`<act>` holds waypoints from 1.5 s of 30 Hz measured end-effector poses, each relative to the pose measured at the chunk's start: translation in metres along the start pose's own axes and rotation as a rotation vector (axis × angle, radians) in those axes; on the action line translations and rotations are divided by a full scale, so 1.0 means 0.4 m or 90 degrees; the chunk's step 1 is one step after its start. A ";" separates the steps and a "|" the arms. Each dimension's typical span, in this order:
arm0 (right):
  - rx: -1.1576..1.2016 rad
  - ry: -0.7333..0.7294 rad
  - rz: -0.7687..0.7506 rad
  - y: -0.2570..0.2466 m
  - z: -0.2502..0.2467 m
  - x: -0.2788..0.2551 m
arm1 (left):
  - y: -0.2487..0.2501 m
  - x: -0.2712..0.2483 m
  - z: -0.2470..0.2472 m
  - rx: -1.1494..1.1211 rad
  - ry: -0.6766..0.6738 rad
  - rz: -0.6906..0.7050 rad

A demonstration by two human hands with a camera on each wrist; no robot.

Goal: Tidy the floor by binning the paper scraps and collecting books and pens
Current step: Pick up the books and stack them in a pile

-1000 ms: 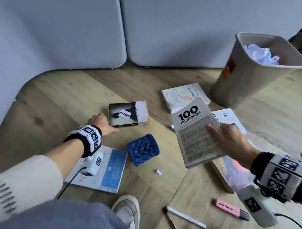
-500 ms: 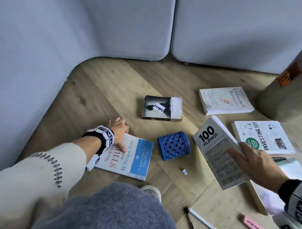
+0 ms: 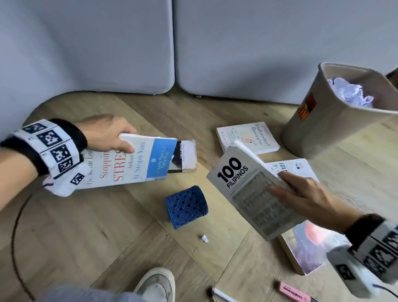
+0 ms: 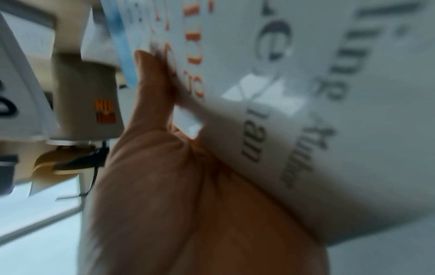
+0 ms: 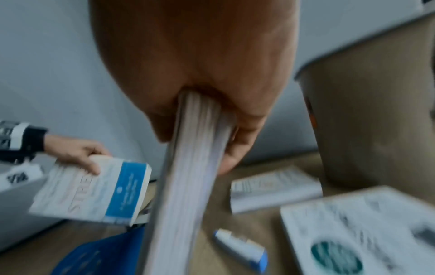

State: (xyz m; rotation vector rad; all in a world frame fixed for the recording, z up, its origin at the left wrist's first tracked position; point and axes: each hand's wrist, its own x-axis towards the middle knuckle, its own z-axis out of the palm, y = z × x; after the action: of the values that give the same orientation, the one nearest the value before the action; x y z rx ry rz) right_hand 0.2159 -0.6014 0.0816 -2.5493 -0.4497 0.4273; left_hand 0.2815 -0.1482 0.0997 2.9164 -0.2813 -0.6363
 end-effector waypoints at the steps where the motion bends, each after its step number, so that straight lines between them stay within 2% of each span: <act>1: -0.051 -0.017 -0.061 -0.004 -0.025 0.007 | 0.036 0.002 -0.030 -0.025 0.033 0.030; 3: -0.192 -0.026 -0.196 -0.018 -0.064 0.016 | 0.119 0.013 -0.061 -0.099 0.094 0.100; 5: -0.296 -0.012 -0.265 -0.044 -0.090 0.018 | 0.216 0.030 -0.065 -0.093 0.132 0.191; 7: -0.333 0.019 -0.272 -0.072 -0.103 0.015 | 0.331 0.043 -0.052 -0.028 0.149 0.286; 10: -0.300 0.041 -0.204 -0.070 -0.102 0.026 | 0.489 0.061 -0.021 0.020 0.193 0.394; 13: -0.257 0.020 -0.158 -0.030 -0.101 0.022 | 0.580 0.093 0.008 0.002 0.280 0.379; 16: -0.282 0.078 -0.091 0.010 -0.102 -0.021 | 0.582 0.127 0.048 -0.155 0.441 0.365; 18: -0.211 0.145 -0.032 0.044 -0.095 -0.061 | 0.560 0.139 0.102 -0.289 0.535 0.262; 19: -0.145 0.172 0.010 0.068 -0.090 -0.079 | 0.549 0.137 0.135 -0.347 0.530 0.180; 20: -0.051 0.190 0.064 0.084 -0.086 -0.093 | 0.545 0.133 0.171 -0.403 0.458 0.097; 21: 0.079 0.203 0.121 0.088 -0.080 -0.102 | 0.552 0.123 0.204 -0.458 0.327 0.038; 22: 0.238 0.209 0.168 0.087 -0.069 -0.106 | 0.569 0.102 0.227 -0.525 0.154 0.005; 23: 0.400 0.209 0.210 0.076 -0.054 -0.108 | 0.592 0.084 0.243 -0.631 -0.011 0.001; 24: 0.544 0.198 0.236 0.056 -0.036 -0.109 | 0.615 0.070 0.255 -0.760 -0.139 0.011; 25: 0.639 0.182 0.241 0.034 -0.016 -0.107 | 0.636 0.062 0.265 -0.886 -0.205 0.018; 27: 0.689 0.126 0.231 -0.004 0.026 -0.103 | 0.653 0.064 0.271 -1.052 -0.195 -0.026; 28: 0.696 0.097 0.230 -0.014 0.047 -0.099 | 0.648 0.070 0.270 -1.078 -0.169 -0.060; 31: 0.665 0.001 0.277 -0.011 0.086 -0.086 | 0.614 0.085 0.268 -1.026 -0.093 -0.123; 32: 0.602 -0.034 0.293 0.001 0.095 -0.076 | 0.601 0.088 0.269 -0.995 -0.067 -0.131; 34: 0.363 -0.082 0.307 0.053 0.105 -0.043 | 0.581 0.099 0.277 -0.934 -0.031 -0.130; 36: 0.130 -0.057 0.360 0.145 0.107 0.011 | 0.566 0.117 0.291 -0.860 0.008 -0.138; 38: -0.002 0.011 0.428 0.244 0.093 0.073 | 0.543 0.144 0.303 -0.825 0.045 -0.163; 42: -0.125 0.093 0.534 0.418 0.051 0.153 | 0.492 0.192 0.342 -0.884 0.018 -0.212; 45: -0.108 0.049 0.617 0.495 0.059 0.166 | 0.469 0.210 0.372 -0.929 0.018 -0.233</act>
State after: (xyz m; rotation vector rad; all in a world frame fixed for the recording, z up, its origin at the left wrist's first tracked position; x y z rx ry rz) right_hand 0.3119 -0.7265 -0.0575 -2.7811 0.8588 0.6268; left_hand 0.2649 -0.3632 -0.0342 1.5358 0.5303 -0.4888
